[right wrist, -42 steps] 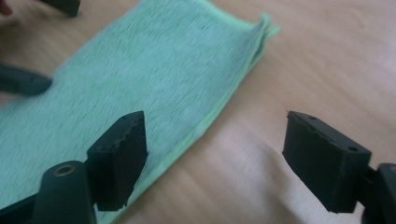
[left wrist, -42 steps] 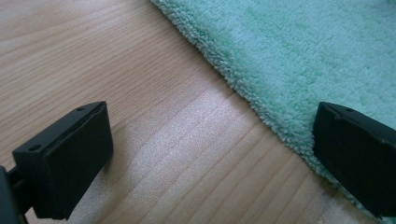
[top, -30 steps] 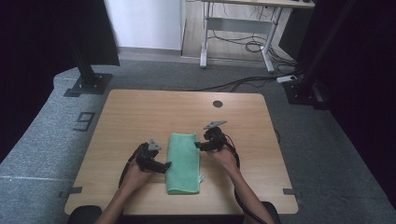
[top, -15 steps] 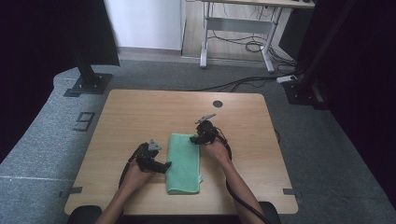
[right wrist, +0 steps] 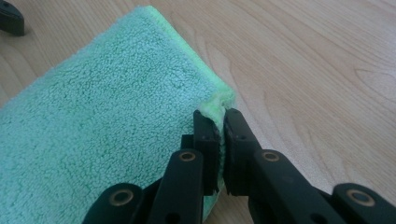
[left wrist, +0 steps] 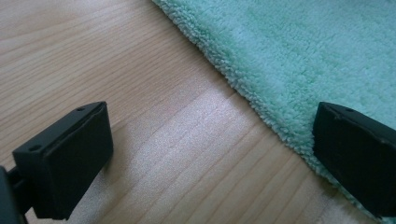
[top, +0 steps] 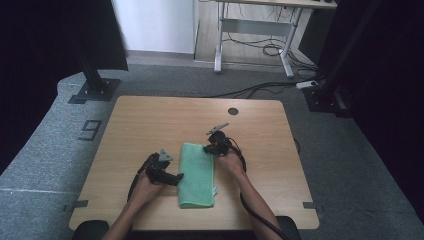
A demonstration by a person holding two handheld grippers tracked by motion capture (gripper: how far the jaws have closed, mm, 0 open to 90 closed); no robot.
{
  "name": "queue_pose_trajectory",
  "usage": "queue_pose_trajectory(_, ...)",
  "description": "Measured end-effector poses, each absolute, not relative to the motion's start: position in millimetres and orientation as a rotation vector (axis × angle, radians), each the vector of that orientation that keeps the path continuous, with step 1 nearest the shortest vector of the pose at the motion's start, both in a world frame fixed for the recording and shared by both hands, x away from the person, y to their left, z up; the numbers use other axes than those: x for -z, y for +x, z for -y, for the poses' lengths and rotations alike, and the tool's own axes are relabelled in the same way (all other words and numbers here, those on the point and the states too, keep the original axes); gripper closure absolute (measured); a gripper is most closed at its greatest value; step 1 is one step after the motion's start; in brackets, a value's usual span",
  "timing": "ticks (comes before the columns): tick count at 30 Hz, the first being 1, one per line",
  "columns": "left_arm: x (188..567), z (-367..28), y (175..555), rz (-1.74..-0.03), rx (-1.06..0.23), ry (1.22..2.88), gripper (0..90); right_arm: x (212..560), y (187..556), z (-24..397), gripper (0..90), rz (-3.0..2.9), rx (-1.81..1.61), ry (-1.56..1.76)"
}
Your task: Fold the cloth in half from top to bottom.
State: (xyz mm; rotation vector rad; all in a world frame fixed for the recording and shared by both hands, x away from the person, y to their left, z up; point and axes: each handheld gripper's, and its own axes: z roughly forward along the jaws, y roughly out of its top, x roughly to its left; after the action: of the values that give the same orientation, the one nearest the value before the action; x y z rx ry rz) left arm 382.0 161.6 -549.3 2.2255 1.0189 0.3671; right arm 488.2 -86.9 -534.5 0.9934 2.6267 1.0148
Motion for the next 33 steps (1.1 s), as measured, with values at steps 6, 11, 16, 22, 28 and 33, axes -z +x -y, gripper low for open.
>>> queue_pose_trajectory(6,549,-164,379,-1.035,-0.348,2.206,0.0,532,487,86,85.6,-2.622,-0.994,0.973)
queue_pose_trajectory(11,549,-163,377,-1.025,-0.362,2.217,0.3,531,487,87,85.4,-2.621,-0.987,0.961)
queue_pose_trajectory(16,549,-162,377,-1.027,-0.366,2.223,0.3,529,487,88,85.3,-2.612,-1.017,0.957)
queue_pose_trajectory(22,549,-162,377,-1.041,-0.372,2.219,0.0,511,480,92,85.4,-2.594,-1.092,0.909)
queue_pose_trajectory(28,549,-161,377,-1.046,-0.375,2.218,0.0,492,465,98,85.3,-2.584,-1.165,0.853)
queue_pose_trajectory(33,549,-161,376,-1.051,-0.378,2.217,0.0,480,454,103,85.2,-2.583,-1.208,0.824)
